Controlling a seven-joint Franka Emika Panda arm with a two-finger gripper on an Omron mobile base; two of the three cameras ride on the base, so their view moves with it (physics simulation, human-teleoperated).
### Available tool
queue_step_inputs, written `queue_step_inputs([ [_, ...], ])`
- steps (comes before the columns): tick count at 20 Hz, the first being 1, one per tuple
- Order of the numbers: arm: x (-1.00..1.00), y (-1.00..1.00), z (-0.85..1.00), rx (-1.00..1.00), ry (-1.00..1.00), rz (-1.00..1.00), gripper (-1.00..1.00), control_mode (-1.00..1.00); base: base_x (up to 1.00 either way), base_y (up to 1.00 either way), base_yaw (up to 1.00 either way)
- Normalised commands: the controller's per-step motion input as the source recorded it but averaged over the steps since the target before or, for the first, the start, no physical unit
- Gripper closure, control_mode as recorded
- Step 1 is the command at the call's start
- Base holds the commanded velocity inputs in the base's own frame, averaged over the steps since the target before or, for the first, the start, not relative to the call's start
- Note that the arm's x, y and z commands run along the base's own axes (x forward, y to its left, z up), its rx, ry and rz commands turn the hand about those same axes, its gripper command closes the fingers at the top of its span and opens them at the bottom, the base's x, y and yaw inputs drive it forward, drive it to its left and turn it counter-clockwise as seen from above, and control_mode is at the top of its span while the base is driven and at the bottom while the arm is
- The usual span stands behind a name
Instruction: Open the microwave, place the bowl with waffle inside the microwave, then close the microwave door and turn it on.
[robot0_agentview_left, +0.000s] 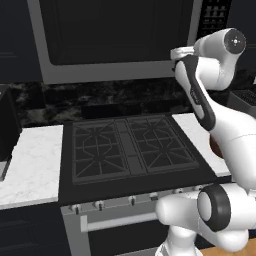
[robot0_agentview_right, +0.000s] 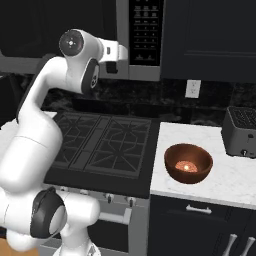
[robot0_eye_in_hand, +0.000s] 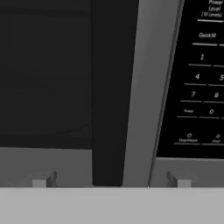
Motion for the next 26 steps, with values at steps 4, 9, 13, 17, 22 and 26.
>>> queue_step_inputs([
  [4, 0.47, 0.00, 0.00, 0.00, -0.10, 0.00, -1.00, -1.00, 0.00, 0.00, 0.00],
  [9, 0.52, -0.04, 0.00, 0.00, 0.05, 0.00, -1.00, -1.00, 0.00, 0.00, 0.00],
  [13, 0.50, -0.08, 0.00, 0.00, 0.06, 0.00, -1.00, -1.00, 0.00, 0.00, 0.00],
  [17, 0.51, -0.01, 0.00, 0.00, 0.03, 0.00, -1.00, -1.00, 0.00, 0.00, 0.00],
  [22, 0.62, 0.00, 0.00, 0.00, 0.00, 0.00, -1.00, -1.00, 0.00, 0.00, 0.00],
  [26, 0.69, 0.00, -0.05, 0.00, 0.00, 0.00, 1.00, -1.00, 0.00, 0.00, 0.00],
])
